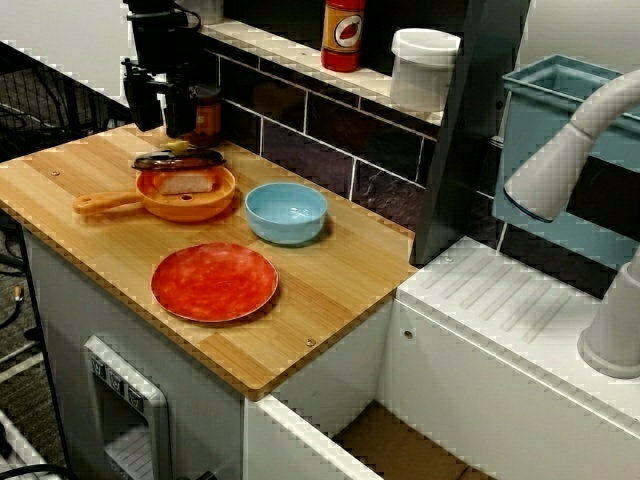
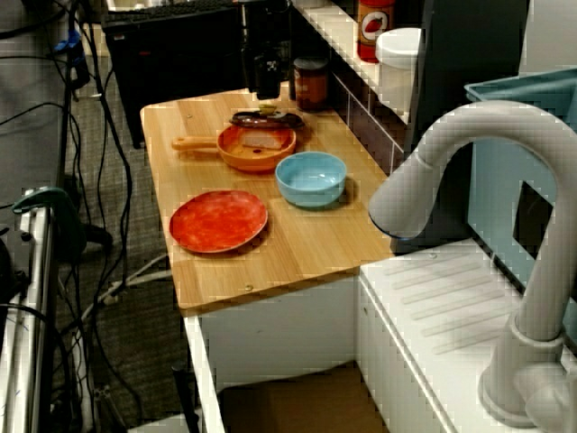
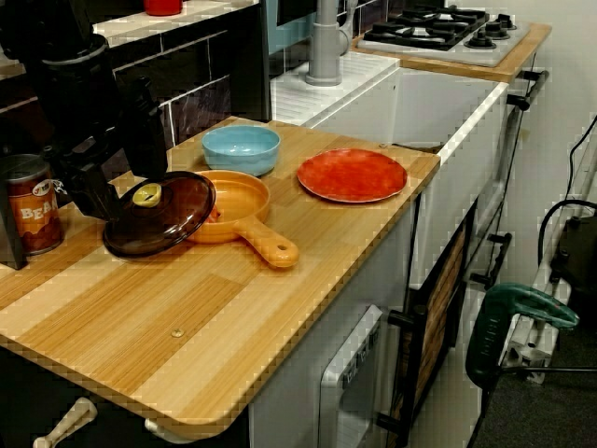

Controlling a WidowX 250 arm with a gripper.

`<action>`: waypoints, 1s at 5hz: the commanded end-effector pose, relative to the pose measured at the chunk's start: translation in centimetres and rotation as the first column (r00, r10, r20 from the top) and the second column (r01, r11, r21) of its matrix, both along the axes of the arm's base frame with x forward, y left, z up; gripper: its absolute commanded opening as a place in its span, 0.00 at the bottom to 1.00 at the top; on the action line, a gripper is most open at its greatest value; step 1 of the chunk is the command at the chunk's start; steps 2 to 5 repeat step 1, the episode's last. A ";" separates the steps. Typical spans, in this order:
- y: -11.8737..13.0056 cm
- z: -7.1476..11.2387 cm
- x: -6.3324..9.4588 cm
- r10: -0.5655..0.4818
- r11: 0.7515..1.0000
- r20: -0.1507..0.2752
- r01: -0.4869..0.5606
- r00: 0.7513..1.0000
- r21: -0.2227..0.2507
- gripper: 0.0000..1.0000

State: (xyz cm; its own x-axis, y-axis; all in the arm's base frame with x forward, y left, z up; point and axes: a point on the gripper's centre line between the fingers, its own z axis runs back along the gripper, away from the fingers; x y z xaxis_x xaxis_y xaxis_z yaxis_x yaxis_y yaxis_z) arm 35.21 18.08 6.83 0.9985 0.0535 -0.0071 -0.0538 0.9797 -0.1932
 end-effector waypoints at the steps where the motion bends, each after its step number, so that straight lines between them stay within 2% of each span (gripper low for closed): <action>1: -0.1 1.5 -0.1 0.000 1.000 0.041 -0.001 0.999 0.020 1.00; 5: -0.1 1.5 -0.1 0.000 1.000 0.041 -0.001 0.999 0.020 1.00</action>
